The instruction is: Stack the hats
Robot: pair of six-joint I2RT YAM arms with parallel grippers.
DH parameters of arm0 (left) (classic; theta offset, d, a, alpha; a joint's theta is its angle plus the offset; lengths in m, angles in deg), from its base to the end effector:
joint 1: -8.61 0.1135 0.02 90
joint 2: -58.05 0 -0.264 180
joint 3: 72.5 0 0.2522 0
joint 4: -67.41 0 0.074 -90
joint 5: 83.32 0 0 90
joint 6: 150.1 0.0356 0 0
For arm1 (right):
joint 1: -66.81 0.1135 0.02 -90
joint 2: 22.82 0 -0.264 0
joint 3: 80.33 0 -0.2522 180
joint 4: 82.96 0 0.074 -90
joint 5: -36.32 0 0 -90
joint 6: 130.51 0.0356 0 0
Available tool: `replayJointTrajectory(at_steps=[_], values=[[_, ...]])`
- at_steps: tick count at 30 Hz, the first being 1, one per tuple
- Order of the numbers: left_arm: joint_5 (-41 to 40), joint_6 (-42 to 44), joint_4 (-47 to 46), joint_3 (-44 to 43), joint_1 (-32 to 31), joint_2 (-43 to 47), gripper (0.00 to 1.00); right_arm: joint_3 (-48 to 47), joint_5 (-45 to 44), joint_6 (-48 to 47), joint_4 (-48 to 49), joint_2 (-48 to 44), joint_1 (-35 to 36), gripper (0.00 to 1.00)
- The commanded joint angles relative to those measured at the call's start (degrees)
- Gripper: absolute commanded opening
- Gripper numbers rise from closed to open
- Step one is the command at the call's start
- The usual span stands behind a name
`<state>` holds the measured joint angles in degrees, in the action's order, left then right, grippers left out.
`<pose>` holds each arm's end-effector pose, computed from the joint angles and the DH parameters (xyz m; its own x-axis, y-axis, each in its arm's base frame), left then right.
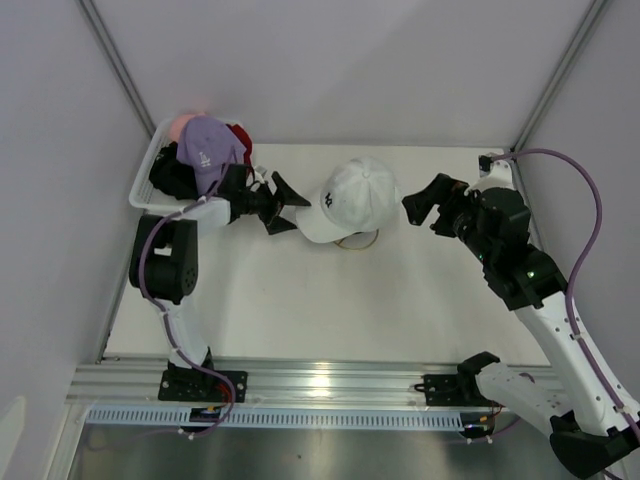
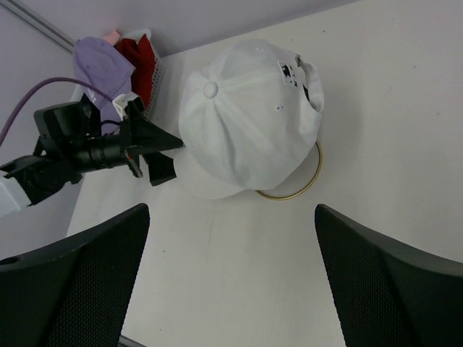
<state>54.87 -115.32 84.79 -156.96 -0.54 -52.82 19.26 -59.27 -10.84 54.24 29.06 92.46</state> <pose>0.4010 -0.0915 0.1804 -0.9131 -0.4075 0.0119 -0.1977 0.4170 -0.8871 0.1680 0.0768 0.4147 -0.3642 0.3716 -0.8540 -0.1904 0.8679 0.4589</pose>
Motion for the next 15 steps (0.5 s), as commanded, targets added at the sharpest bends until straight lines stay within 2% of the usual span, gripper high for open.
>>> replayJointTrajectory(at_steps=[1,2,7,11,15], values=[[-9.8,9.6,13.0,-4.2,1.6,7.2,0.96,-4.0,-0.2,-3.9,-0.8,1.5,-0.2,1.0],[-10.8,10.5,16.0,-6.1,1.9,8.0,0.99,-4.4,-0.3,-4.9,-1.0,2.3,-0.2,1.0],[-17.8,18.9,28.4,-11.8,2.6,13.1,1.0,-6.7,-1.0,-6.6,-1.5,4.3,-0.2,1.0],[-27.2,25.0,37.1,-18.4,2.6,20.0,0.99,-8.7,-1.6,-8.6,-2.1,6.2,-0.3,1.0],[-36.7,33.0,42.2,-19.8,2.6,28.6,1.0,-10.9,-5.0,-8.7,-2.4,8.3,-0.9,1.0]])
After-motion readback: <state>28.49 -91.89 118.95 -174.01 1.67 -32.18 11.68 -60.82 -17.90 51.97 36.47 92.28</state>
